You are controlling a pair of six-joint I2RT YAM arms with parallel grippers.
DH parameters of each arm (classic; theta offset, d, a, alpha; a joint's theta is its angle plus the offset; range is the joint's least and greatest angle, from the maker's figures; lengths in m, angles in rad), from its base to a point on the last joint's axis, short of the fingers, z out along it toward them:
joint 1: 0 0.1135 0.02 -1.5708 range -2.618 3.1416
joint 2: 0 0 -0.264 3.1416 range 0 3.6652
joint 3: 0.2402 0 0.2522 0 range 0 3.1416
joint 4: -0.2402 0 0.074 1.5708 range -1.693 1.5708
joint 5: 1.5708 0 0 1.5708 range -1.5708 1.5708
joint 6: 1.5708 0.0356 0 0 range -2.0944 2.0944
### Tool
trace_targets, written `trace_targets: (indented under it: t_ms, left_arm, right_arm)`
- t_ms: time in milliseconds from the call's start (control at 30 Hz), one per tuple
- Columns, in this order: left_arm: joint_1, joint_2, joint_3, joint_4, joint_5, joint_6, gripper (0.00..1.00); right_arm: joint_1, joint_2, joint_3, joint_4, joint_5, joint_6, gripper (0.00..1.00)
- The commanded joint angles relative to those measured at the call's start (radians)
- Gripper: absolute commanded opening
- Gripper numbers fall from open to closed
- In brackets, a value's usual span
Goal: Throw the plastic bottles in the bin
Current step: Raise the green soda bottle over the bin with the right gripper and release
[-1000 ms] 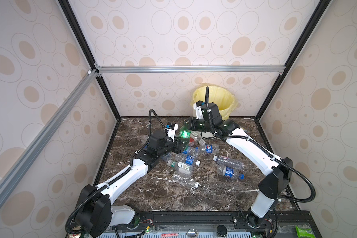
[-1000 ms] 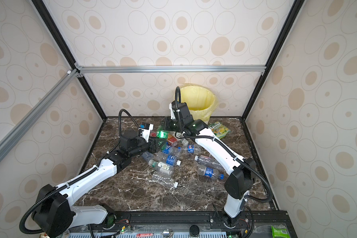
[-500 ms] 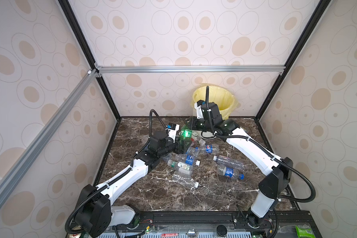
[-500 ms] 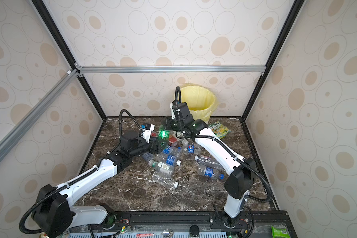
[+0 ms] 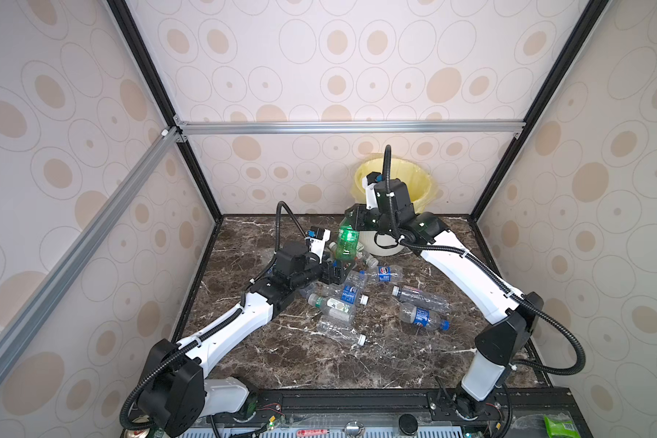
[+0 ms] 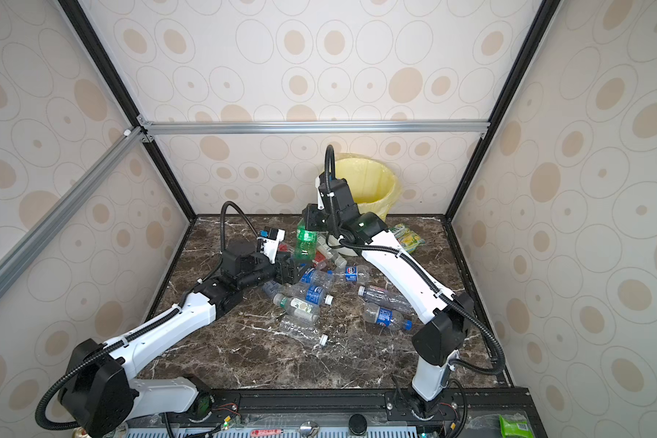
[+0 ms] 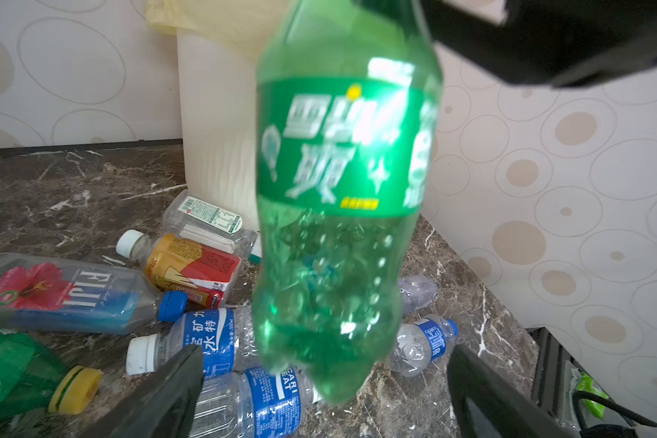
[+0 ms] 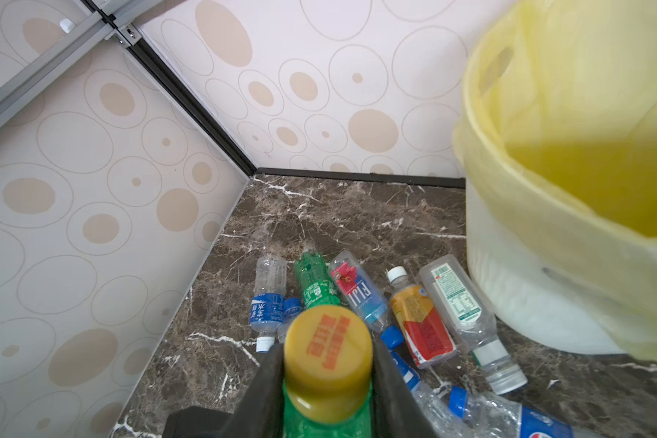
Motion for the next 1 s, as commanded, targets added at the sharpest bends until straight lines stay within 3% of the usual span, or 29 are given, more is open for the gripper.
trace_targets:
  t_ms: [0, 367, 700, 800, 900, 933, 967]
  left_arm:
    - [-0.005, 0.013, 0.115, -0.057, -0.063, 0.070, 0.99]
    - [-0.088, 0.167, 0.493, -0.171, -0.201, 0.203, 0.99]
    - [-0.151, 0.314, 0.734, -0.218, -0.229, 0.242, 0.99]
    - [-0.164, 0.335, 0.751, -0.239, -0.243, 0.239, 0.99]
    - [-0.172, 0.333, 0.733, -0.243, -0.254, 0.235, 0.99]
    - [-0.173, 0.331, 0.728, -0.249, -0.258, 0.228, 0.99]
    - [-0.174, 0.329, 0.721, -0.258, -0.261, 0.224, 0.99]
  right_arm:
    - [-0.015, -0.001, 0.103, -0.028, 0.088, -0.096, 0.08]
    - [-0.096, 0.008, 0.435, -0.051, 0.194, -0.237, 0.09]
    - [-0.129, -0.085, 0.370, 0.187, 0.327, -0.369, 0.09]
    - [-0.186, 0.008, 0.406, 0.145, 0.289, -0.314, 0.11]
    - [-0.248, 0.180, 0.550, 0.017, 0.267, -0.247, 0.13]
    - [-0.263, 0.254, 0.636, -0.055, 0.274, -0.227, 0.17]
    - [-0.276, 0.321, 0.725, -0.126, 0.272, -0.207, 0.27]
